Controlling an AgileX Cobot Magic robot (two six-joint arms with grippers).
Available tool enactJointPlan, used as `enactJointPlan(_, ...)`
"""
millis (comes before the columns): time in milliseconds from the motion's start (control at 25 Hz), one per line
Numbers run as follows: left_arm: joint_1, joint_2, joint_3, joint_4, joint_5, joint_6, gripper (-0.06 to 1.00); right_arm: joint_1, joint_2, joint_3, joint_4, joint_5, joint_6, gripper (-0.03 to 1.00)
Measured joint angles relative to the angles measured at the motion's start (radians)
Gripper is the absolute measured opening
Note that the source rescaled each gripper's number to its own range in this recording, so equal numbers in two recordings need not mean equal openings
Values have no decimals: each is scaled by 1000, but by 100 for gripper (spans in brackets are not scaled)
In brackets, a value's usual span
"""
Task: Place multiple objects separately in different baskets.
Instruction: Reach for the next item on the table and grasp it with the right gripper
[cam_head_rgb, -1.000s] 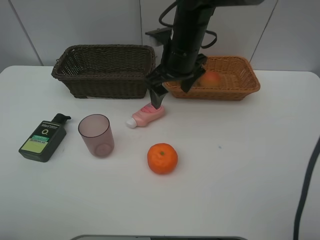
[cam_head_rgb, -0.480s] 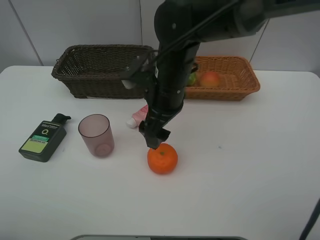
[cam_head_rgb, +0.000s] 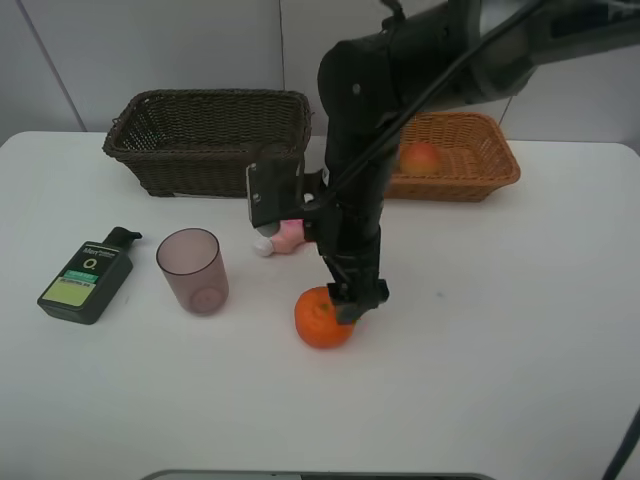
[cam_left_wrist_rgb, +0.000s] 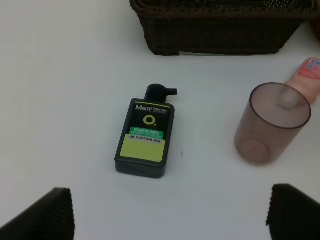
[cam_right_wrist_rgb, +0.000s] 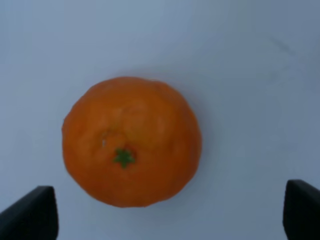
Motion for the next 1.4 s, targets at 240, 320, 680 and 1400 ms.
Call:
enactJointPlan(240, 0, 0, 0, 0, 0, 0, 99, 0, 0, 26, -1, -37, -51, 100)
enactJointPlan(320, 0, 0, 0, 0, 0, 0, 99, 0, -1, 33, -1, -67, -51, 100)
enactJointPlan(680, 0, 0, 0, 0, 0, 0, 99, 0, -1, 93, -23, -142, -54, 100)
enactJointPlan(1400, 0, 0, 0, 0, 0, 0, 99, 17, 87, 95, 21, -219, -55, 100)
